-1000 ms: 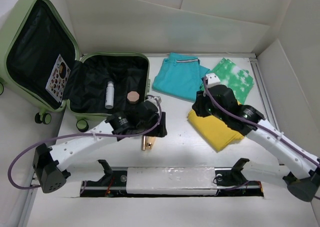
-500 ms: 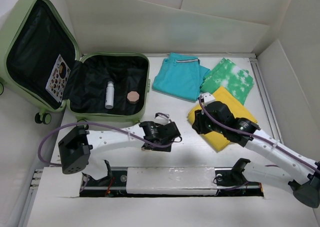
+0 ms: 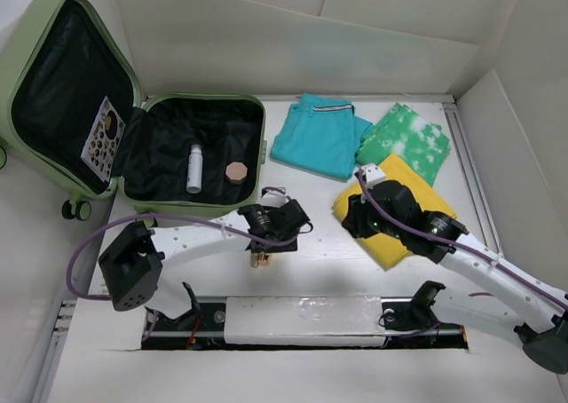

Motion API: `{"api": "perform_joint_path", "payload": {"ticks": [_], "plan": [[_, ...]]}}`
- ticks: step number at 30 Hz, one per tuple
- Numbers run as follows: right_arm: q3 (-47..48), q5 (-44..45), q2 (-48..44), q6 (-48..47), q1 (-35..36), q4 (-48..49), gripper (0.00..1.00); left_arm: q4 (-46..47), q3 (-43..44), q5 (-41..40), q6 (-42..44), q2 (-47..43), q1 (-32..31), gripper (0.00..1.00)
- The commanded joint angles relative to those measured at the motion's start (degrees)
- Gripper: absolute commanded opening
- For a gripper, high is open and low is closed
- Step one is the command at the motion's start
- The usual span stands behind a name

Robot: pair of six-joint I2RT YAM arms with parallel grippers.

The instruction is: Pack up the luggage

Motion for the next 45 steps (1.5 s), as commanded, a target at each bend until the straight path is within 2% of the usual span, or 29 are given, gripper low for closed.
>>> {"api": "perform_joint_path", "payload": {"ticks": [1, 6, 10, 14, 18, 22, 23, 26, 28, 33, 36, 39, 40, 42, 43, 44, 45], "plan": [[0.1, -0.1, -0.8, 0.1, 0.5, 0.5, 0.35, 1.1, -1.1, -1.0, 2.1, 1.4, 1.2, 0.61], [0.1, -0.1, -1.3, 1.3, 1.1, -0.1, 0.35, 2.4, -2.5, -1.6, 3.5, 2.0, 4.9, 0.62], [0.1, 0.4, -2.0, 2.0, 1.6, -0.7, 0.35, 6.9, -4.0, 0.5, 5.9, 2.5, 5.8, 0.62], [0.7, 0.9, -2.5, 2.0, 1.6, -1.7, 0.35, 8.7, -4.0, 2.8, 7.4, 4.9, 5.8, 0.59], [2.0, 1.6, -2.5, 2.0, 1.6, -2.3, 0.35, 11.2, -4.5, 4.2, 9.0, 5.5, 5.8, 0.5], [2.6, 2.1, -1.4, 2.0, 1.6, -2.3, 0.35, 11.7, -4.5, 4.7, 9.6, 8.0, 5.8, 0.36], [2.6, 2.1, -1.4, 2.0, 1.6, -2.3, 0.35, 11.7, -4.5, 5.2, 9.6, 8.0, 5.8, 0.27], [3.6, 2.6, -1.4, 2.0, 1.6, -2.3, 0.37, 10.4, -2.7, 3.9, 9.6, 8.7, 5.8, 0.06], [3.6, 2.6, -0.9, 2.0, 1.6, -2.3, 0.37, 8.7, -0.5, 3.3, 9.1, 6.8, 5.8, 0.01], [5.6, 4.0, -0.9, 1.5, 1.6, -3.4, 0.37, 2.6, 14.1, 0.6, 9.9, -1.2, 7.7, 0.0], [6.2, 4.0, 0.3, 0.9, 1.6, -3.4, 0.37, 1.1, 20.2, 0.0, 11.3, -4.0, 11.3, 0.06], [6.7, 3.3, 0.8, 0.3, 1.6, -2.8, 0.37, 1.1, 21.4, 0.0, 14.8, -7.6, 20.6, 0.1], [6.7, 2.8, 0.8, 0.3, 1.6, -2.8, 0.37, 1.8, 21.4, 1.1, 15.8, -8.1, 27.2, 0.11], [6.7, 2.8, 0.8, 0.3, 1.6, -2.8, 0.37, 3.4, 19.7, 3.9, 18.6, -8.7, 33.5, 0.13], [6.7, 2.8, 0.8, 0.3, 1.6, -2.3, 0.37, 4.0, 18.2, 4.5, 19.4, -8.7, 38.4, 0.16], [6.7, 2.8, 0.8, 0.3, 1.6, -2.3, 0.37, 4.6, 17.4, 5.8, 20.2, -8.7, 40.3, 0.3], [7.3, 2.8, 0.8, 0.3, 1.6, -2.3, 0.37, 5.2, 16.2, 6.3, 20.8, -8.7, 41.9, 0.39]]}}
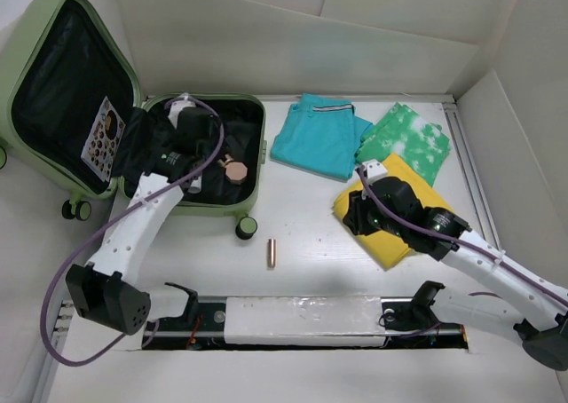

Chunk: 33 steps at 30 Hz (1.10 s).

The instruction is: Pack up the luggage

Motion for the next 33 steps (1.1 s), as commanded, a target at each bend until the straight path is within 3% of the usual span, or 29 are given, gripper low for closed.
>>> {"api": "perform_joint_path", "payload": {"ticks": [1, 3, 5, 8, 12, 13, 16, 20, 24, 30, 32, 33], "plan": [[3.3, 0.0, -0.3, -0.7, 0.5, 1.4, 0.37, -0.8, -3.5, 3.5, 5.0, 1.4, 5.0, 0.5], [3.8, 0.0, -0.3, -1.2, 1.0, 0.9, 0.37, -1.4, -4.2, 3.5, 5.0, 2.2, 6.8, 0.73], [3.8, 0.0, -0.3, -1.2, 1.0, -0.2, 0.37, -2.2, -5.5, 5.5, 5.5, 0.6, 6.8, 0.77], [3.0, 0.5, -0.3, -1.2, 1.0, -0.2, 0.37, -2.2, -8.9, 9.8, 6.1, -3.8, 2.3, 0.63], [0.9, -0.5, -0.8, 0.1, 1.0, 0.5, 0.37, -3.6, -14.9, 12.1, 2.8, -6.5, -11.7, 0.63], [0.9, -0.5, -0.8, 0.6, 1.0, 0.5, 0.37, -3.6, -16.3, 10.1, -0.6, -5.6, -19.3, 0.63], [0.9, 0.2, -0.8, 0.6, 1.0, 0.5, 0.37, -3.1, -19.6, 6.8, -5.7, -0.8, -31.0, 0.63], [2.4, 0.2, 0.4, 0.6, 1.0, -0.9, 0.37, -1.5, -22.0, 4.7, -11.1, 4.1, -34.8, 0.62], [2.4, 0.7, -0.1, 0.6, 1.0, -1.0, 0.37, 2.0, -23.9, 4.2, -11.6, 9.0, -34.8, 0.59], [1.2, 0.2, -3.5, 1.1, 1.0, -1.5, 0.37, 4.6, -24.4, 2.8, -11.6, 15.5, -34.8, 0.46], [0.7, 0.8, -3.5, 1.1, 1.0, -2.0, 0.37, 5.3, -24.4, 2.2, -11.6, 16.3, -34.8, 0.38], [0.7, 0.8, -4.1, 1.7, 1.0, -2.6, 0.37, 5.3, -24.4, 2.2, -11.6, 16.8, -34.8, 0.23]]}}
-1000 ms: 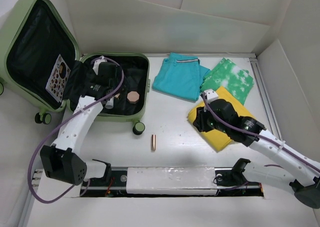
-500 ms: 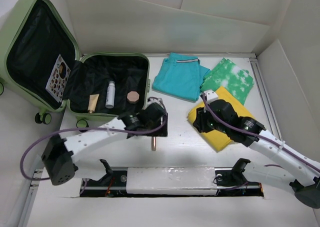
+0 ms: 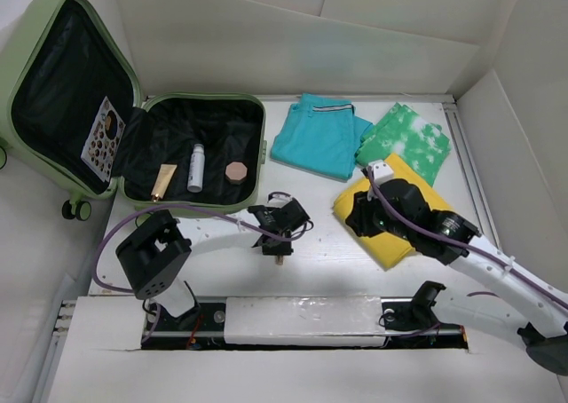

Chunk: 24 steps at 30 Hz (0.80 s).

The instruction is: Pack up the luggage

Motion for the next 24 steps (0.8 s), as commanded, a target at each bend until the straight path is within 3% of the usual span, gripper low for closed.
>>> {"api": "perform_joint_path", "payload": {"ticks": [1, 3, 9, 11, 15, 16, 17, 19, 20, 21, 22, 24], "plan": [[0.0, 0.8, -1.4, 0.9, 0.6, -1.0, 0.37, 1.4, -0.8, -2.6, -0.9, 0.0, 0.0, 0.16], [1.4, 1.3, -2.1, 0.9, 0.6, -1.7, 0.37, 0.7, -0.1, -3.9, -0.9, 0.0, 0.0, 0.06], [8.6, 2.3, -1.3, -0.2, 0.6, -5.2, 0.37, 0.2, -0.1, -5.5, -0.9, -0.5, 0.5, 0.0], [18.3, 0.9, 2.0, -0.7, 0.6, -9.8, 0.38, 0.2, -0.1, -5.5, -0.9, -1.0, 0.5, 0.0], [48.2, -2.0, 12.0, -3.3, 0.0, -19.3, 0.38, -0.4, 1.5, -4.9, -1.5, -4.4, 0.5, 0.0], [55.4, -4.9, 14.5, -4.0, -0.5, -21.0, 0.46, -1.8, 2.4, -4.9, -1.5, -5.3, 0.5, 0.0], [71.4, -6.7, 17.4, -4.0, -1.2, -22.8, 0.53, -2.8, 4.5, -5.6, -1.5, -6.2, 0.5, 0.0], [88.0, -11.1, 26.7, -4.6, -3.7, -27.7, 0.65, -5.2, 6.8, -6.7, -1.5, -9.7, 1.4, 0.0], [101.0, -16.8, 29.2, -4.6, -5.2, -27.8, 0.8, -7.0, 7.9, -6.7, -1.5, -10.9, 2.2, 0.0], [103.6, -19.7, 30.9, -4.6, -6.7, -25.5, 0.99, -7.7, 10.0, -6.7, -1.0, -12.2, 3.1, 0.0], [102.9, -23.6, 30.2, -2.2, -8.2, -21.5, 0.99, -8.5, 11.2, -6.7, 0.5, -14.7, 6.1, 0.0], [91.3, -33.1, 26.4, 3.2, -12.6, -12.2, 0.99, -9.8, 14.3, -6.0, 2.3, -16.8, 10.1, 0.0]]}}
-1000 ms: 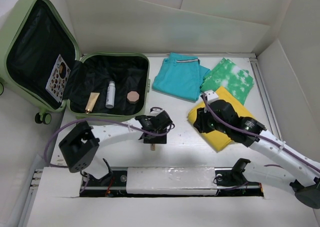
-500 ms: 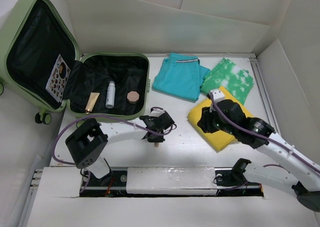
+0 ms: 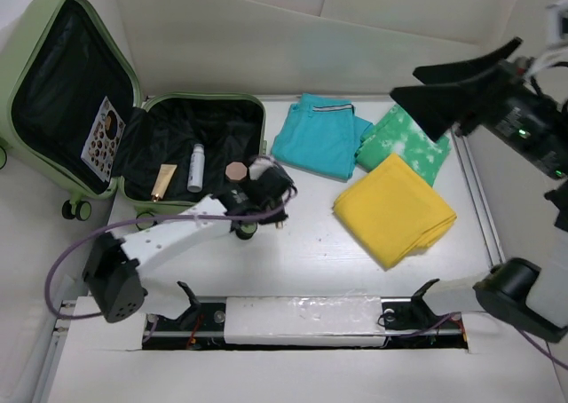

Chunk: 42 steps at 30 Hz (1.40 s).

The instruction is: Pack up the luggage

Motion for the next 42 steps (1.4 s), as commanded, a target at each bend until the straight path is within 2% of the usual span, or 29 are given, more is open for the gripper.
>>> {"api": "perform_joint_path", "payload": {"ticks": [1, 4, 6, 7, 8, 9, 11, 14, 18, 21, 23, 25, 26, 29, 30, 37, 42], "plan": [[-8.0, -18.4, -5.9, 10.4, -4.9, 11.9, 0.99, -4.2, 6.4, -1.5, 3.3, -7.0, 9.0, 0.0], [-13.0, -27.6, -6.9, 14.9, -11.4, 18.9, 0.99, -5.0, 9.8, -0.6, 6.8, -8.2, 15.3, 0.0], [-14.4, -32.1, -6.9, 18.9, -14.9, 21.3, 0.99, -5.9, 11.1, -1.3, 7.6, -8.2, 16.8, 0.0], [-18.5, -34.1, -7.5, 20.5, -15.5, 24.0, 0.99, -5.9, 11.7, -1.9, 8.4, -8.2, 16.8, 0.0], [-21.2, -36.0, -8.7, 22.5, -16.1, 31.0, 0.99, -5.9, 12.2, -2.4, 8.4, -8.2, 18.1, 0.0], [-23.9, -37.3, -9.5, 26.3, -16.1, 34.5, 0.99, -5.2, 12.2, -2.4, 9.1, -8.2, 18.9, 0.0], [-32.1, -38.2, -11.6, 28.0, -17.6, 39.7, 0.99, -3.6, 11.5, -0.8, 10.0, -7.0, 22.2, 0.0], [-33.5, -39.6, -12.2, 28.0, -20.7, 41.0, 0.99, -1.3, 9.5, 1.6, 11.5, -7.0, 26.3, 0.0], [-36.5, -43.9, -13.3, 28.6, -26.7, 41.7, 0.99, 3.7, 6.4, 8.7, 12.0, -6.4, 38.3, 0.0], [-37.9, -45.2, -13.3, 30.5, -29.0, 44.9, 0.99, 5.5, 5.9, 10.4, 12.6, -4.7, 43.4, 0.0], [-37.4, -45.2, -12.0, 30.5, -29.0, 44.9, 0.99, 6.3, 5.9, 11.0, 13.1, -2.8, 47.9, 0.06], [-36.2, -46.1, -11.3, 30.5, -29.0, 45.5, 0.99, 6.3, 5.9, 9.5, 13.1, -2.1, 48.7, 0.19], [-36.2, -46.7, -11.3, 30.5, -30.6, 45.5, 0.99, 6.3, 5.9, 8.9, 13.1, -2.1, 48.7, 0.31], [-39.8, -47.2, -13.0, 29.2, -31.9, 45.5, 0.99, 6.8, 5.9, 8.9, 12.6, -2.1, 48.7, 0.45], [-39.9, -47.2, -13.6, 29.2, -31.9, 46.1, 0.99, 6.8, 5.9, 9.4, 12.6, -2.1, 48.7, 0.53], [-38.6, -46.7, -12.3, 30.8, -30.7, 47.1, 0.99, 7.4, 4.5, 10.6, 15.0, -5.3, 48.7, 0.56], [-42.3, -45.7, -15.2, 31.7, -32.1, 48.2, 0.99, 5.6, 4.5, 10.1, 16.5, -7.4, 47.5, 0.58]]}}
